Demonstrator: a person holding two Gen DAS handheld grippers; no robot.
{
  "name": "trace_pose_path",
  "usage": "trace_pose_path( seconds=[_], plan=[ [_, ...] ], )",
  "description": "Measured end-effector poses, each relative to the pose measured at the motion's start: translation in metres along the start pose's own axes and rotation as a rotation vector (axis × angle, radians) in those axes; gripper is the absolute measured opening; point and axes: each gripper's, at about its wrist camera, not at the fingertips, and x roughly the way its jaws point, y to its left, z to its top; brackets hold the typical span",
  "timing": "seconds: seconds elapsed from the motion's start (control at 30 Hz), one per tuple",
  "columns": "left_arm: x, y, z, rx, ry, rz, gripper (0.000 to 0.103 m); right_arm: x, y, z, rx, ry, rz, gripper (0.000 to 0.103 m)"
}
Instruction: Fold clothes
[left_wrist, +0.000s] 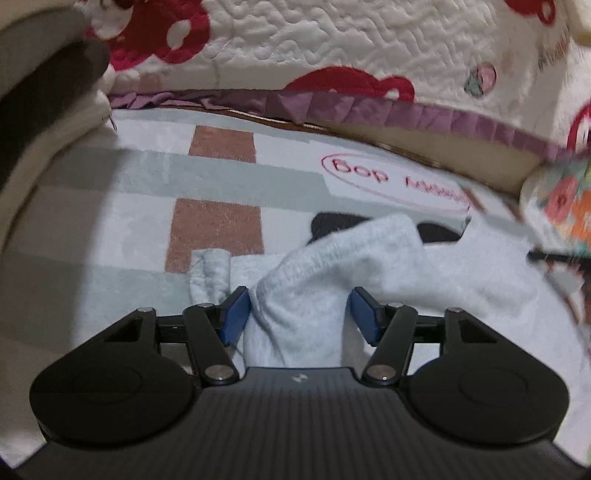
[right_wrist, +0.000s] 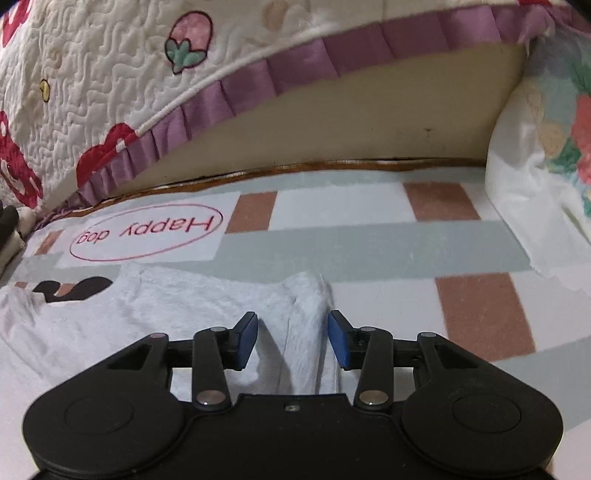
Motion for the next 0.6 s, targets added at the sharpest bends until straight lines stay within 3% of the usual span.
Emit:
trace_pose_path(
  seconds=[0.03, 0.1, 0.17, 0.27, 0.37, 0.47, 0.5, 0.6],
  plan=[
    [0.001, 0.0, 0.001, -0.001, 0.004, -0.013, 0.008, -0.001, 0.002, -0.003, -0.019, -0.015, -0.003, 0.039],
    [-0.004, -0.006, 0.001, 0.029, -0.019, -0.016, 0.008, -0.006, 0.01, -0.005, -0.087, -0.077, -0.008, 0.007],
    [-0.017, -0.02, -0.002, 0.105, -0.088, 0.015, 0.008, -0.015, 0.017, -0.003, -0.129, -0.137, -0.046, 0.007],
    [-0.027, -0.022, -0.003, 0.056, -0.146, 0.062, 0.008, -0.031, 0.023, -0.001, -0.156, -0.22, -0.097, 0.006],
    [-0.008, -0.018, -0.011, 0.019, -0.085, 0.169, 0.009, -0.019, 0.027, 0.0, -0.217, -0.169, -0.129, 0.006],
    [-0.009, -0.014, -0.011, -0.058, -0.091, 0.228, 0.027, 0.0, 0.032, 0.003, -0.295, -0.067, -0.177, 0.006],
    [-0.015, -0.015, -0.01, -0.061, -0.111, 0.238, 0.037, 0.002, 0.034, 0.005, -0.296, -0.059, -0.19, 0.007],
    [-0.034, -0.021, -0.005, -0.028, -0.155, 0.23, 0.037, -0.004, 0.049, 0.006, -0.334, -0.111, -0.345, 0.01]
  ],
)
